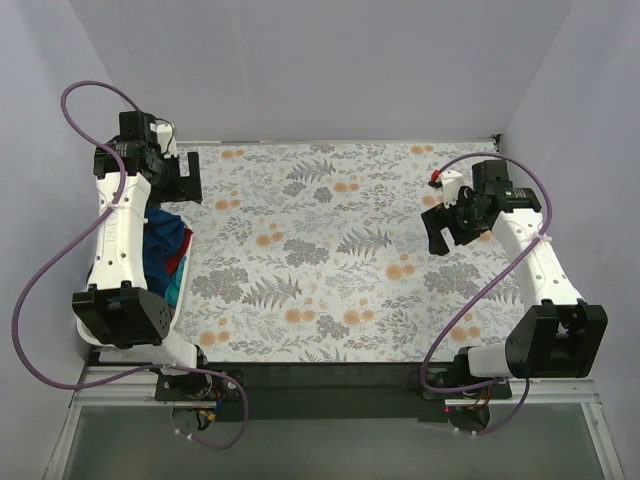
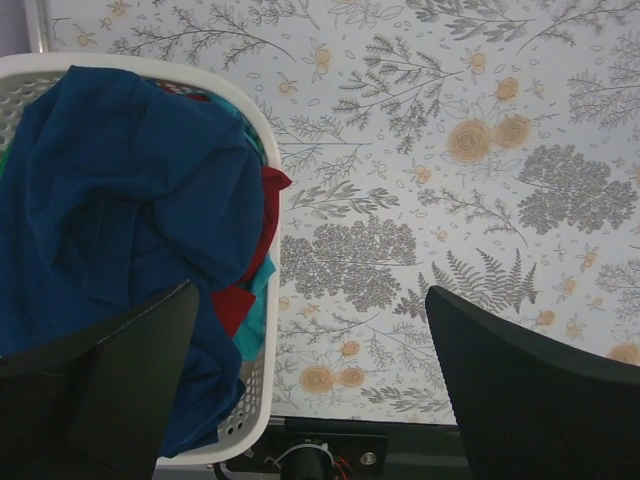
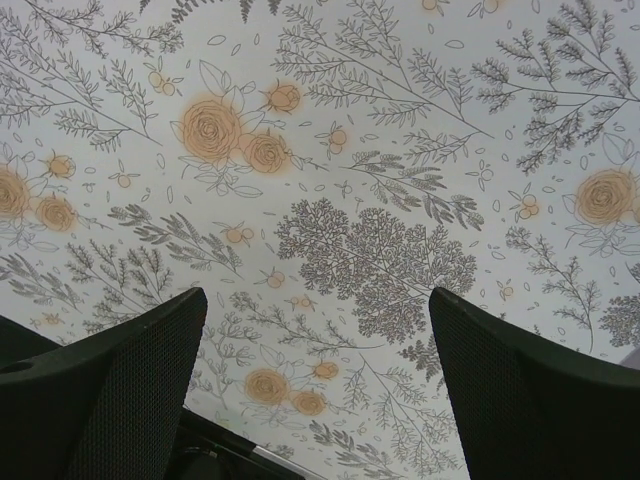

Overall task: Fold and stack the t-shirts
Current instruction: Grab the tshirt from the pile

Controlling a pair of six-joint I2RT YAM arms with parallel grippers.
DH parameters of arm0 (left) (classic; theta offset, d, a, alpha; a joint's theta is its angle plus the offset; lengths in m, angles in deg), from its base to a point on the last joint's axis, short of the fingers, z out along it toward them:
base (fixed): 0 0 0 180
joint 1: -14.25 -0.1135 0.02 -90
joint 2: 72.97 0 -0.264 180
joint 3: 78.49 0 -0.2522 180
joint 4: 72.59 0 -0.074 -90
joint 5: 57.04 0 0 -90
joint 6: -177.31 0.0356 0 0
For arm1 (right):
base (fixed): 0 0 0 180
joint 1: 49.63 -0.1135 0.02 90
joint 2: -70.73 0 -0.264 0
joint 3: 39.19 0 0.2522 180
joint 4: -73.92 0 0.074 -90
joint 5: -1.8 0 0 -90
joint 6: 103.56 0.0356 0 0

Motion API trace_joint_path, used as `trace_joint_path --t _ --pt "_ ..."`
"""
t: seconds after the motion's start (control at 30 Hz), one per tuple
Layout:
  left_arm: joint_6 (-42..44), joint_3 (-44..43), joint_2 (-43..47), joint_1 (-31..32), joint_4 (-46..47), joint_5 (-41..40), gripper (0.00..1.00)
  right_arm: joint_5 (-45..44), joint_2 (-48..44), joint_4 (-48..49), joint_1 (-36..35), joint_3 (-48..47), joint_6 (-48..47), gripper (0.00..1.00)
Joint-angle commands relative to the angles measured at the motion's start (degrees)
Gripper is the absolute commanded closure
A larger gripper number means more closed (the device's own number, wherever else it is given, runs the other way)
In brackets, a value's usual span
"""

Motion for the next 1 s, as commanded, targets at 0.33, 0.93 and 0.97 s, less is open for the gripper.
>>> trace_joint_path --t 0.33,0.93,0.97 --pt "12.3 -0.6 1.4 -10.2 -1.4 -5.1 0.02 2.9 2.7 -5.2 0.1 -3.4 -1.3 0.02" --pt "20.3 6.2 -6.2 -19.3 5.9 0.0 0.02 3.8 2.7 -6.1 0.0 -1.3 -3.1 0.02" --pt "20.4 6.3 -6.6 -19.4 6.7 -0.3 0.02 3.7 2.6 -6.1 0.0 -1.1 -3.3 0.02"
